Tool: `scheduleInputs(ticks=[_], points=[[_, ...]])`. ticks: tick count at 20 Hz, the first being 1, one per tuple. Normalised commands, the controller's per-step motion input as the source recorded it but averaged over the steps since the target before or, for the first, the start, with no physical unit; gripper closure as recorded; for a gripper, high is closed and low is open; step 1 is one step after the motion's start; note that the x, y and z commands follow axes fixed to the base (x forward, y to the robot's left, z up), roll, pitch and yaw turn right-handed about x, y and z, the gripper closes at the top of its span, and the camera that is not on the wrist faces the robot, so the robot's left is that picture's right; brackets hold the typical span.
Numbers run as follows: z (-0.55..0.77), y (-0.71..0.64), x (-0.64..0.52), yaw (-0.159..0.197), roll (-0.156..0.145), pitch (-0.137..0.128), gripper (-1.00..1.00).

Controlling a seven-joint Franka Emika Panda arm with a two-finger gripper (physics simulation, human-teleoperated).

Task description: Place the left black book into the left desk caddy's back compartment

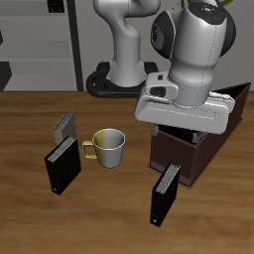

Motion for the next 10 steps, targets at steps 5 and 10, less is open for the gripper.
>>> scheduleInputs(ticks=[5,10], points=[[-0.2,0.0,0.04,-0.037,0.013,0.01,-1.0],[-0.41,-0.13,0.1,-0.016,-0.013,-0.014,-1.0]])
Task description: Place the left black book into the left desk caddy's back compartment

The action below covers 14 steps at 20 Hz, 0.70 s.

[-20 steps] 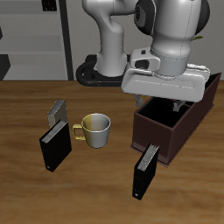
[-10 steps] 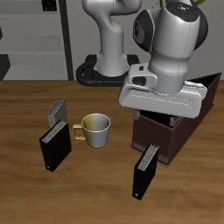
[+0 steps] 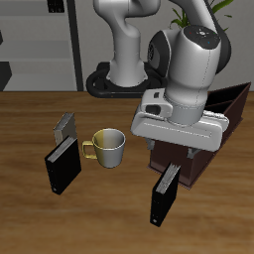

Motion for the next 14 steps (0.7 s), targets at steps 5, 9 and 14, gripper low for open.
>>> scheduleInputs(ticks=[5,9,14], points=[[-0.24,-0.05,0.02,0.002,-0.012,-0.017,-1.0],[-0.39,-0.04,0.03,-0.04,-0.002,0.036,-1.0],[-0.31,-0.06,0.06,-0.012,0.0,0.024,-1.0]])
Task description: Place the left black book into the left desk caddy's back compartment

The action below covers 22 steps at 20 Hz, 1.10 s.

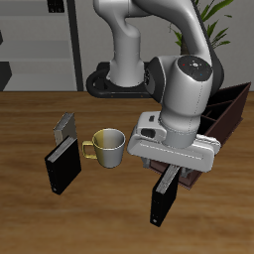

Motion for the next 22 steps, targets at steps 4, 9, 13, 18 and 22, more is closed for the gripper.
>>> scheduleInputs(ticks=[4,9,13,18,22], points=[[-0.37,-0.05,0.06,0.012,0.008,0.048,-1.0],[-0.25,-0.02,0.05,-0.008,0.009,0.038,-1.0],[-0.18,-0.02,-0.01,-0.042,0.005,0.042,1.0],[0.04,-0.02,0.01,-0.026,0.01,-0.001,1.0],[0.08,-0.09,0.03,-0.019,0.0,-0.002,1.0]])
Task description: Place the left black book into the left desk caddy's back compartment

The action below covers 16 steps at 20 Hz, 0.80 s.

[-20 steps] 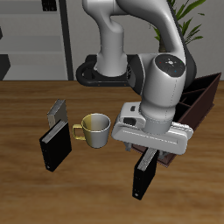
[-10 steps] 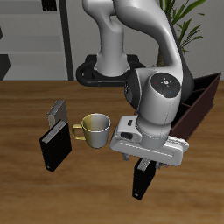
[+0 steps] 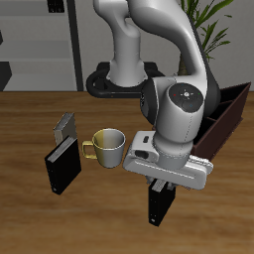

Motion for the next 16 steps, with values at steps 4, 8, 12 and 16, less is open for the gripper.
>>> scheduleInputs(ticks=[4,8,12,16], points=[[0.24,-0.06,-0.01,0.004,-0.004,-0.042,1.0],[0.4,-0.14,-0.09,0.005,-0.016,-0.054,1.0],[0.47,-0.2,-0.11,0.024,-0.014,-0.056,1.0],[0.79,-0.36,-0.25,0.008,-0.035,-0.098,1.0]])
